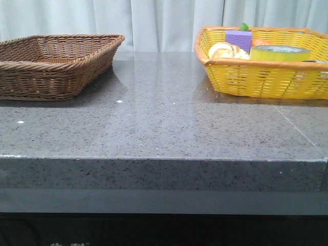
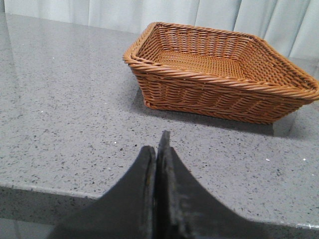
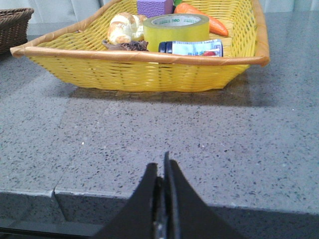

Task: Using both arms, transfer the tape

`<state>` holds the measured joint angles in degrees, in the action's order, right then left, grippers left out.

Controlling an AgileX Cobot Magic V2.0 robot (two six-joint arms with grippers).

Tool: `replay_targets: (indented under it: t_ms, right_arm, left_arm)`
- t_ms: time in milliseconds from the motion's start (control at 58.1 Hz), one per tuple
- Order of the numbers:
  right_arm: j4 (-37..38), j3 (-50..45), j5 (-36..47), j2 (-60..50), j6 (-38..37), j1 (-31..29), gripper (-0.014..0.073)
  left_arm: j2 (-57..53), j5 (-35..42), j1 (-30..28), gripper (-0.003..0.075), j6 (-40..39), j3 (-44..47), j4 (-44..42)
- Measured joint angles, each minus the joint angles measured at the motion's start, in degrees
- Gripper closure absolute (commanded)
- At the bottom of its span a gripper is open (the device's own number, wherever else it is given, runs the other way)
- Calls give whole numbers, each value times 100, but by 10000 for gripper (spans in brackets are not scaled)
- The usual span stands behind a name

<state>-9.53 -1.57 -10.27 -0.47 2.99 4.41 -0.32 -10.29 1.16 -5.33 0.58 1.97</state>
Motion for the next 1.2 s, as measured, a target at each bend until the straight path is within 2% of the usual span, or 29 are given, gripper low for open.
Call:
replay_targets:
  t_ms: [430, 671, 809, 981, 1084, 1205]
  right_arm:
    - [0, 0, 0, 0, 0, 0, 663]
    - [0, 0, 198, 0, 0, 0, 660]
    - [0, 316, 128, 0, 0, 0, 659]
    - [0, 1206, -171, 145, 0, 0, 651]
    - [0, 1943, -457, 766, 0, 0, 652]
    - [0, 2574, -649, 1541, 0, 0, 652]
  left_arm:
    - [0, 0, 0, 740, 0, 0, 0]
    - [0, 460, 0, 740, 0, 0, 0]
    - [0, 490, 0, 740, 0, -104, 0]
    - [567, 238, 0, 740, 0, -1021, 0]
    - [1393, -145, 0, 740, 0, -1844, 0]
    - [2333, -226, 0, 740, 0, -2511, 0]
